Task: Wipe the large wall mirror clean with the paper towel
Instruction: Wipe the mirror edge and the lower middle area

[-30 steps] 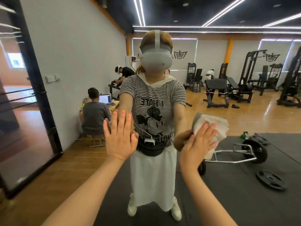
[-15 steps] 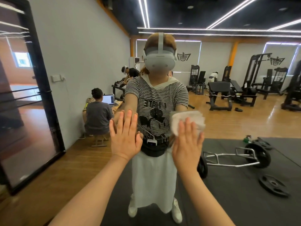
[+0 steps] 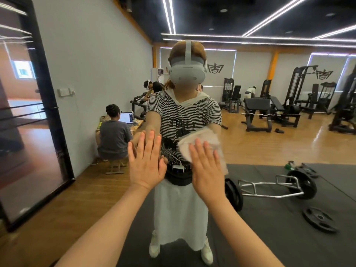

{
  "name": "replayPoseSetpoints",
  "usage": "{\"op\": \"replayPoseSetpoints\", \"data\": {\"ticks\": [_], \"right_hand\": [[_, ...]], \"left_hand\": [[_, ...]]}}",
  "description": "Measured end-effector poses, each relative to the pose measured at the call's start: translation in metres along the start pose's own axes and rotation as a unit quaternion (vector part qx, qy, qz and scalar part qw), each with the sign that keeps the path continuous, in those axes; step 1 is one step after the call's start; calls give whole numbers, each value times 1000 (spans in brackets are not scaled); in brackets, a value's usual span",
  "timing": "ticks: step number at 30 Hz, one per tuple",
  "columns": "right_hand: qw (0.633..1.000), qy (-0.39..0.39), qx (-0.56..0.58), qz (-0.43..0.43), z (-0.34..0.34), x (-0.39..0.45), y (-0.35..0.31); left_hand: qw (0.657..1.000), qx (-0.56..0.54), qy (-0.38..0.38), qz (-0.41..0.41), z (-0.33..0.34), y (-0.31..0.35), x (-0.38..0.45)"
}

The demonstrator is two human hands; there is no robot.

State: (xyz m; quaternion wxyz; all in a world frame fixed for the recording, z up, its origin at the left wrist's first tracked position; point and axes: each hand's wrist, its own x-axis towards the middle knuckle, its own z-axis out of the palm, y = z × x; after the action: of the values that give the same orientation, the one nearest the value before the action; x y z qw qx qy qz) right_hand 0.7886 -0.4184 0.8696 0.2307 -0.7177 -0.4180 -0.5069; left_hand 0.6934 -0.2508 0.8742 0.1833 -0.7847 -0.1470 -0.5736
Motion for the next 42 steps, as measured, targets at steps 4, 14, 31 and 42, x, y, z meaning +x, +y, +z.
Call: {"op": "replayPoseSetpoints", "data": {"ticks": [4,14,31,42], "right_hand": [[984,81,21,160,-19,13,35],[999,-25,13,-19,5,-16,-19],[994,50,21,96,22,-7,-25],[994,41,13,105,1,-2,-31]], "left_hand": [[1000,0,-3,-5,0,2,-1],[1000,-2,8,6,0,0,0],[999,6,-32,-6,-8,1,2],[983,-89,-154,43,-88,-65,-20]]}}
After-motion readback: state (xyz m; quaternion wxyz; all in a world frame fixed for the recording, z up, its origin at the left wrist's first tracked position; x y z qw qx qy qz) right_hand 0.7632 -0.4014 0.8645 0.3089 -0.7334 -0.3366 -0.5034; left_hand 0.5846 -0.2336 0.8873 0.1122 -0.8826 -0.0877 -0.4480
